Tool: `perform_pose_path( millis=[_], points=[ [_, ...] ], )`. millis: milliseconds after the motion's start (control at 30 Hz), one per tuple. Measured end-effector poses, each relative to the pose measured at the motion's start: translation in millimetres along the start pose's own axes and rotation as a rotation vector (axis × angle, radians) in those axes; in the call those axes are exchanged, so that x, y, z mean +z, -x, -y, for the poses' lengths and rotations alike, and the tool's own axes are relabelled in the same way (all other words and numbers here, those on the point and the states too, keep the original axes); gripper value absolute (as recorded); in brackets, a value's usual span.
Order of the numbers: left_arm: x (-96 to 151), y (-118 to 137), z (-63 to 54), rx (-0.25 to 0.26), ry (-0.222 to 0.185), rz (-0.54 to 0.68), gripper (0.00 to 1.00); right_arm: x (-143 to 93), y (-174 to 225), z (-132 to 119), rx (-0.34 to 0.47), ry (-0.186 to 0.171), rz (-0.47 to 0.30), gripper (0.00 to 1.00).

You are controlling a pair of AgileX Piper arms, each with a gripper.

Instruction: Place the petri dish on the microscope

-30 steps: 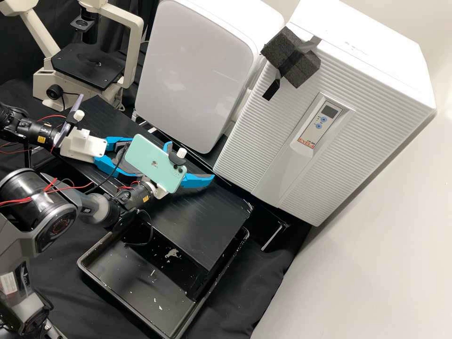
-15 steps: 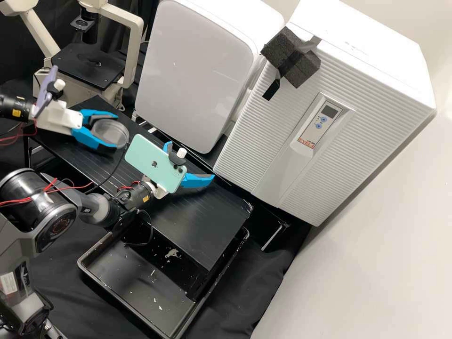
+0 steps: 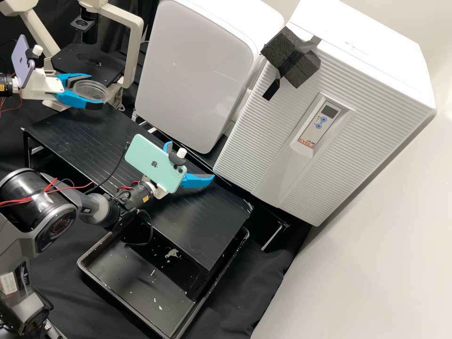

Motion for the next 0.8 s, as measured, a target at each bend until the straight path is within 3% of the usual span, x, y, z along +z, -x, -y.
perform_pose_path(
  millis=[233, 333, 533, 800],
  points=[
    [-21, 12, -9.1, 0.041, 0.014, -0.067, 0.00, 0, 0, 0, 0.000, 0.000, 0.000, 1.00],
    [-22, 16, -13.3, 0.061, 0.034, -0.070, 0.00, 0, 0, 0, 0.000, 0.000, 0.000, 1.00],
    [-21, 19, -19.7, 0.095, 0.031, -0.061, 0.00, 0, 0, 0, 0.000, 0.000, 0.000, 1.00],
    [-39, 16, -27.3, 0.130, 0.045, -0.127, 0.00, 0, 0, 0, 0.000, 0.000, 0.000, 1.00]
  ],
)
